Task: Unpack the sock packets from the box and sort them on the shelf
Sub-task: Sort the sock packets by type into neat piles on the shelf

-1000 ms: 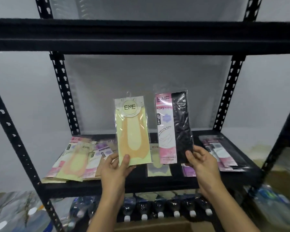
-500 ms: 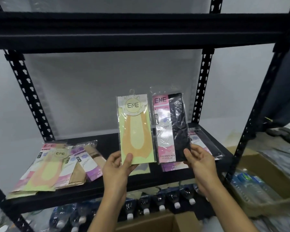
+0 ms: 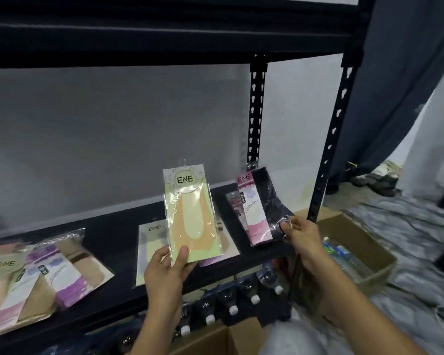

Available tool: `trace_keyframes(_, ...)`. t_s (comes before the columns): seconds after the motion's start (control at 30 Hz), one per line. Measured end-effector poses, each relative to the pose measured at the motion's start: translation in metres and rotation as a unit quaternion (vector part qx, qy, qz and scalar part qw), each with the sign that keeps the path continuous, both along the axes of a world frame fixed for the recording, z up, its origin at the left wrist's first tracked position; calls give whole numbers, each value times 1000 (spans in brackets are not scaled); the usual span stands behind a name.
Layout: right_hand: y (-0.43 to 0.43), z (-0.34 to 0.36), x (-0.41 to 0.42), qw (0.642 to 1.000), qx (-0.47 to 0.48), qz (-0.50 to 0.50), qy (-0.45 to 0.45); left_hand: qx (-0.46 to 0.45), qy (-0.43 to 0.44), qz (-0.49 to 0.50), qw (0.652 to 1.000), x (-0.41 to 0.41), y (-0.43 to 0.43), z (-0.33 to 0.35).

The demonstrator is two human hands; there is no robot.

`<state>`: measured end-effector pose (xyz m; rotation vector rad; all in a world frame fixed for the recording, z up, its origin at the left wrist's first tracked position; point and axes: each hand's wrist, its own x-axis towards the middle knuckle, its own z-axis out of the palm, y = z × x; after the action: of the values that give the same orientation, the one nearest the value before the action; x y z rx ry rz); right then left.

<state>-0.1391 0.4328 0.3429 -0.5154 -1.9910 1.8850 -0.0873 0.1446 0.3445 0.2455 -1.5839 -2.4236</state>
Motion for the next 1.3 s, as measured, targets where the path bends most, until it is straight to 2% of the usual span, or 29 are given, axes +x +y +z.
trace_keyframes(0.27, 17, 9, -49, 995, 73, 3, -61, -32, -17, 1, 999, -7, -8, -17)
trace_keyframes(0.4, 23, 10, -64, 983, 153, 9, -104, -27, -17, 16, 999, -10, -24, -19)
trace_keyframes(0.57, 24, 13, -66, 948, 280, 20, -147, -23, -24, 21, 999, -10, -35, -20)
trace_keyframes(0.7, 19, 15, -63, 936, 319, -10, -151, -21, -30, 17, 999, -8, -33, -25)
trace_keyframes(0.8, 6, 17, -53, 931, 350, -48, -93, -16, -36, 17, 999, -8, -28, -26)
trace_keyframes(0.93, -22, 23, -31, 939, 342, -37, 16, -12, -32, 16, 999, -8, -22, -21)
trace_keyframes(1.07, -48, 31, -7, 962, 259, 29, 87, -4, -15, 11, 1000, -6, -18, -15)
trace_keyframes(1.3, -81, 29, 37, 975, 113, 99, 163, 5, 16, 7, 1000, 5, -20, -5)
